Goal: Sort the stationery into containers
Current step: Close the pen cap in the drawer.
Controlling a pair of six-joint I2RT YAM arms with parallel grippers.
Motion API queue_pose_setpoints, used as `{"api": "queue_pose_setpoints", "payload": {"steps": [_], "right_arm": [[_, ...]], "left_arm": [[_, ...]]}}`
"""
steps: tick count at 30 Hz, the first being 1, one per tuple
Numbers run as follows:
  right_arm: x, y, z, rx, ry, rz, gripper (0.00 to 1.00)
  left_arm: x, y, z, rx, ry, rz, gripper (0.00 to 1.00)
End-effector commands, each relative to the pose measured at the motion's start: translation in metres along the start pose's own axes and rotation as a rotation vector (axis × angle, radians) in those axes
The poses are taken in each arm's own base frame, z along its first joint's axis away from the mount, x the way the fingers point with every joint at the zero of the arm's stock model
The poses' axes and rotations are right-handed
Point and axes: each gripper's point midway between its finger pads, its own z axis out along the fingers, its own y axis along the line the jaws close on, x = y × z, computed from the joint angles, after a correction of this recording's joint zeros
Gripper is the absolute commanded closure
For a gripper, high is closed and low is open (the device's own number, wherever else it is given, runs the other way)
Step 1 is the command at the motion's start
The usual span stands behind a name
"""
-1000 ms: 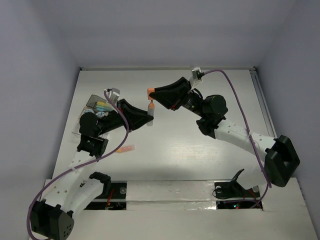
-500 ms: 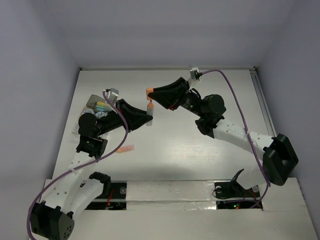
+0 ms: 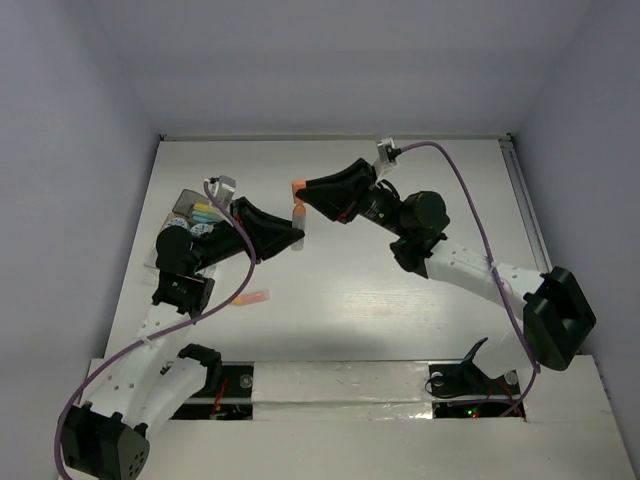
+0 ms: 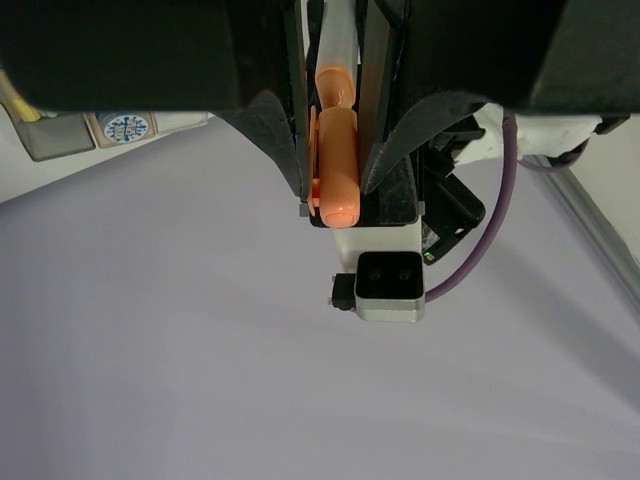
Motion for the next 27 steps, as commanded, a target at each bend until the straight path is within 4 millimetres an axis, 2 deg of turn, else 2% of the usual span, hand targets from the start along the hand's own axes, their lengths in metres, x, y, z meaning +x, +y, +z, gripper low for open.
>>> {"api": "queue_pose_setpoints", "payload": {"steps": [1,9,19,25,27], "right_arm": [[-0.009,0.012,-0.001,-0.043,-0.042,-0.026,1.0],[-0.008,0.015,-0.004,-0.063,-0.054,-0.013,1.0],[0.005,0.026,-0.009,-0.137,-0.066,0.059,1.0],[0.011,0.036,-0.015,-0.173,-0.055,0.095,1.0],[0.019,0.036,-0.017,-0.171,-0.039,0.123,1.0]], "left_arm": [[-0.025,-0.021,0.0,0.053,-0.065,0.105,1.0],[-0.035,-0.025,0.001,0.068,-0.114,0.09,1.0],[-0.077,-0.043,-0.004,0.071,-0.314,0.108,1.0],[-0.086,-0.051,0.0,0.112,-0.35,0.095,1.0],[-0.089,-0.051,0.001,0.112,-0.352,0.098,1.0]]}}
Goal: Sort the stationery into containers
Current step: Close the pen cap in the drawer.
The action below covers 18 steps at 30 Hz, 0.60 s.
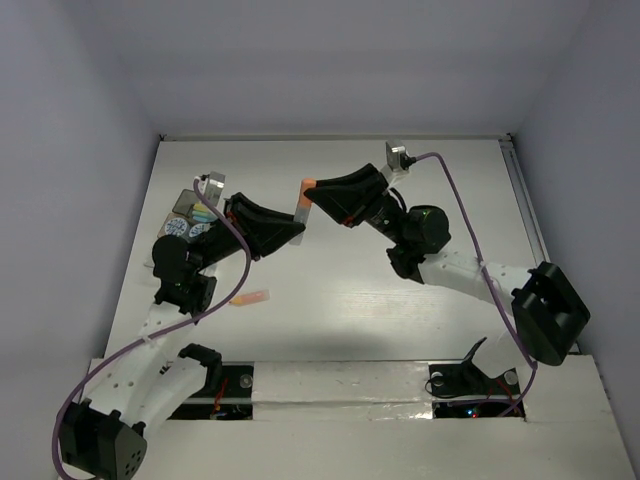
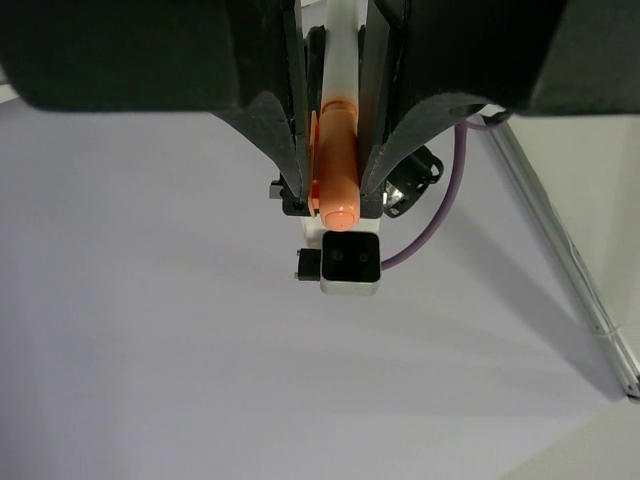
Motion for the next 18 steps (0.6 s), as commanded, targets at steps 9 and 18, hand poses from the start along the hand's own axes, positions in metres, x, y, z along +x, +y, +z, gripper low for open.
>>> {"api": "queue_pose_setpoints", "payload": {"steps": [9,18], "right_arm": [[0.042,0.007,-0.022,0.008,0.173,0.061,1.0],[0.073,-0.026,-0.05,0.187,0.303,0.065,1.0]], "left_arm": [[-0.056,-0.029,0.016,0.065,-0.163,0.14,1.0],[-0.05,-0.026,0.03,0.086,-0.09,0.122,1.0]]}}
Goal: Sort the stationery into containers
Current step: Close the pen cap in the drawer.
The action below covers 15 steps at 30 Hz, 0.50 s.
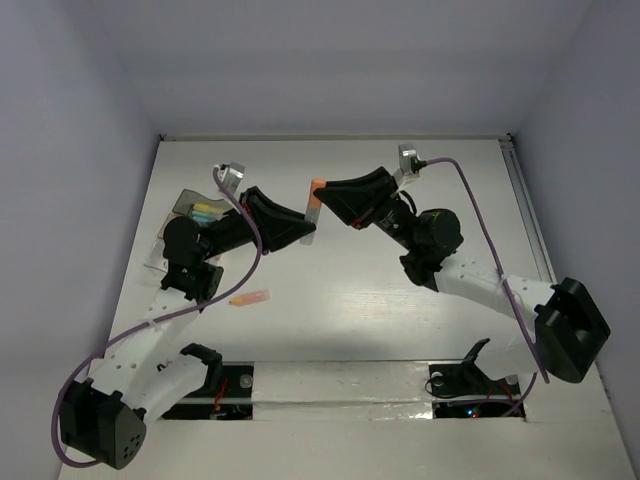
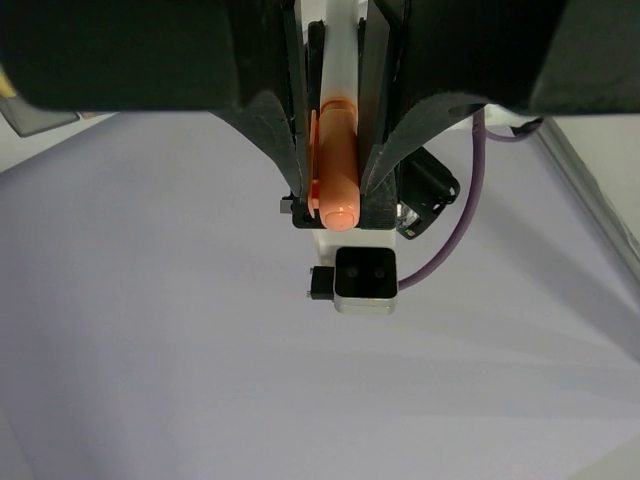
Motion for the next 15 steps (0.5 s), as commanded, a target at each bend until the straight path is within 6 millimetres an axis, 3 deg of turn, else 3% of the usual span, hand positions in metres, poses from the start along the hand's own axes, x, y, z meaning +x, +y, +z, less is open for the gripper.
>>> {"api": "queue_pose_setpoints", "payload": {"steps": [1,15], "right_arm": [[0.084,-0.023,-0.032,0.065,0.311,0.078,1.0],[0.116,0.0,-0.055,-0.056,0.447,0.228,1.0]], "left_arm": [[-0.063,-0.034,0.01,0.054,-0.189,0.181,1.0],[-0.074,-0.036,0.013,0.09,-0.283,0.192,1.0]]}}
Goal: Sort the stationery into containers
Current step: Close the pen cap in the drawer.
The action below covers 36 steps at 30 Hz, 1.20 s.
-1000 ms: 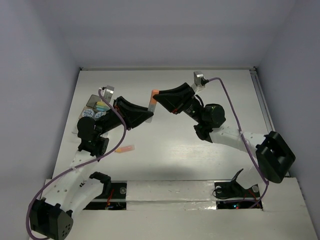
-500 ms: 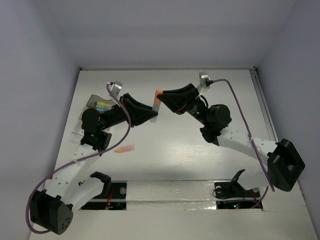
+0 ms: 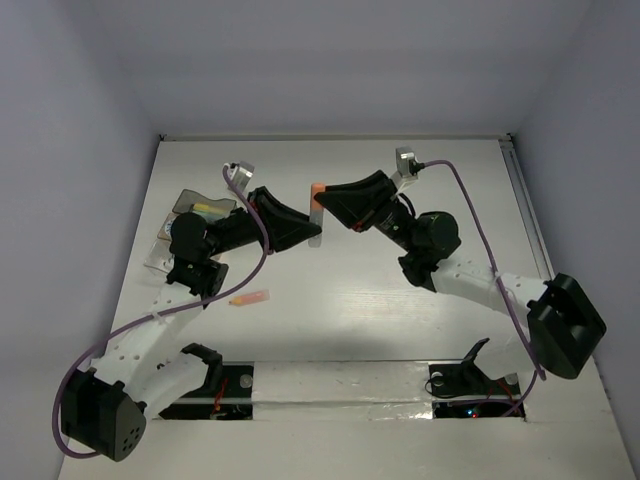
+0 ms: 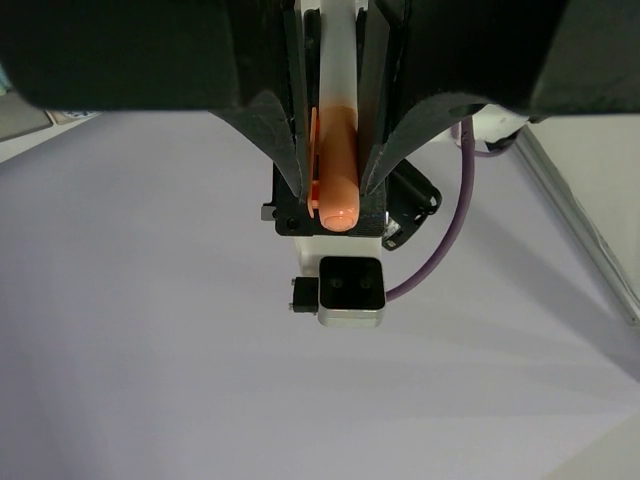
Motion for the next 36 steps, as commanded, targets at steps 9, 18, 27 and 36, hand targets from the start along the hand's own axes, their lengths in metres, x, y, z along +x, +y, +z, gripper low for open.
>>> {"api": "queue_pose_setpoints", "payload": {"steps": [9,18,27,36], "right_arm": [[0.15,-0.026,-0.097,0.163,0.619,0.246,1.0],[0.196,-0.032,-0.139,0.243,0.708,0.303,1.0],[0.236,-0.036,-0.17,0.326,0.752,0.353,1.0],[0.252,-0.024,-0.169,0.339,0.781,0.321,1.0]], "left_arm": [[-0.108,-0.053,0.007,0.026,-0.333,0.291,1.0],[-0.141,-0.067,0.019,0.034,-0.364,0.316,1.0],[-0.175,-0.078,0.031,0.045,-0.388,0.352,1.0],[-0.177,-0.06,0.038,0.02,-0.382,0.322,1.0]]}}
